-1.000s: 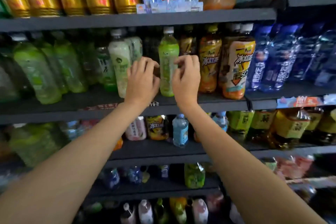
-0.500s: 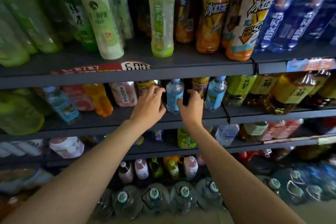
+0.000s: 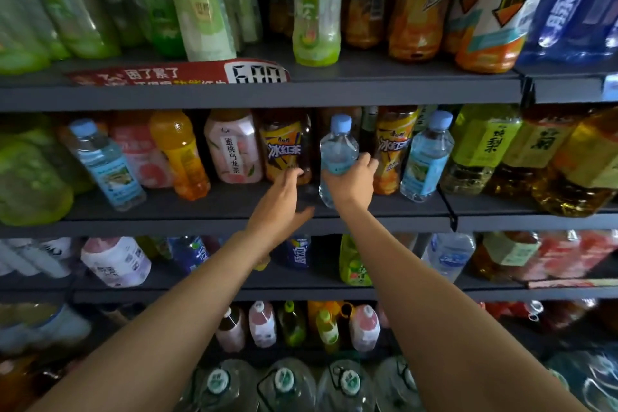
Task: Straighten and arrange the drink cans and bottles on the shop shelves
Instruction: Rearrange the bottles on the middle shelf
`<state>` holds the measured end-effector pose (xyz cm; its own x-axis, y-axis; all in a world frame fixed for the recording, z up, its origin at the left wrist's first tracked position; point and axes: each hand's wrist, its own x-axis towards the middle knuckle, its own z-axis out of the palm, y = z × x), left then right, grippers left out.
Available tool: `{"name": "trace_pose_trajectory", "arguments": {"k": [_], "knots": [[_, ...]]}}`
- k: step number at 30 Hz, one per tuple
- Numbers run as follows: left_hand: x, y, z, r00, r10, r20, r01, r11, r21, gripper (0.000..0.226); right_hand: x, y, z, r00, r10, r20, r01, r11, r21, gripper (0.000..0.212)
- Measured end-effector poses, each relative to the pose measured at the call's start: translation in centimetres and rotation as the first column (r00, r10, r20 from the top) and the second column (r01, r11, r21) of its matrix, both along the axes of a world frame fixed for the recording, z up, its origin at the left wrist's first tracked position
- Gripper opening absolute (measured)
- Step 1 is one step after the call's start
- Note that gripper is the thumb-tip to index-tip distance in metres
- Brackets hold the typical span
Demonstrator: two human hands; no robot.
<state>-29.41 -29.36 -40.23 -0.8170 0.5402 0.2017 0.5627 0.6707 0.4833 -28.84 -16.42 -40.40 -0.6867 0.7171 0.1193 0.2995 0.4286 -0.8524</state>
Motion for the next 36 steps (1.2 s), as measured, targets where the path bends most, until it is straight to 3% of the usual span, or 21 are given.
{"name": "trace_pose_trajectory", "arguments": {"k": [5,10,13,16,19,21,25,30,36], "knots": [[0.5,1.5,-0.6,0.992,-0.013,0.126,0.012,1.0,0.01,0.088,4.1,-1.5,-0.6,0.997,0.016,-0.074,-0.013,0.999,0.035,0.058],[2.3,4.4,0.5,0.993,-0.071,0.095,0.058,0.99,0.13,0.053,8.2,0.0,0.2,0.981,0.087,-0.171,-0.074,0.994,0.08,0.052],[3.1,6.2,1.4,0.975,-0.078,0.208,0.036,0.979,0.2,0.054,10.0,2.6,0.6,0.956,0.161,-0.245,-0.147,0.986,0.075,0.048],[3.1,7.5,1.6,0.962,-0.082,0.262,0.015,0.969,0.249,0.059,11.6,5.0,0.0,0.942,0.017,-0.335,-0.025,1.0,-0.018,0.036],[3.0,8.0,1.1,0.952,-0.095,0.292,0.011,0.961,0.277,0.059,11.2,7.8,-1.2,0.972,-0.15,-0.184,0.143,0.989,-0.048,0.037],[2.9,8.3,0.8,0.953,-0.098,0.287,0.016,0.962,0.274,0.057,9.9,9.7,-1.5,0.986,-0.148,-0.076,0.143,0.987,-0.072,0.056],[2.5,8.8,0.5,0.953,-0.113,0.282,0.029,0.958,0.286,0.058,7.6,12.3,-1.3,0.992,-0.117,-0.043,0.11,0.983,-0.147,0.081],[1.5,9.2,0.0,0.951,-0.104,0.29,0.016,0.957,0.288,0.059,5.0,13.1,-1.3,0.974,-0.222,-0.039,0.201,0.933,-0.298,0.074],[1.5,10.2,-1.0,0.954,-0.038,0.297,-0.055,0.953,0.297,0.058,4.3,12.7,-1.4,0.962,-0.265,0.072,0.272,0.953,-0.133,0.065]]}}
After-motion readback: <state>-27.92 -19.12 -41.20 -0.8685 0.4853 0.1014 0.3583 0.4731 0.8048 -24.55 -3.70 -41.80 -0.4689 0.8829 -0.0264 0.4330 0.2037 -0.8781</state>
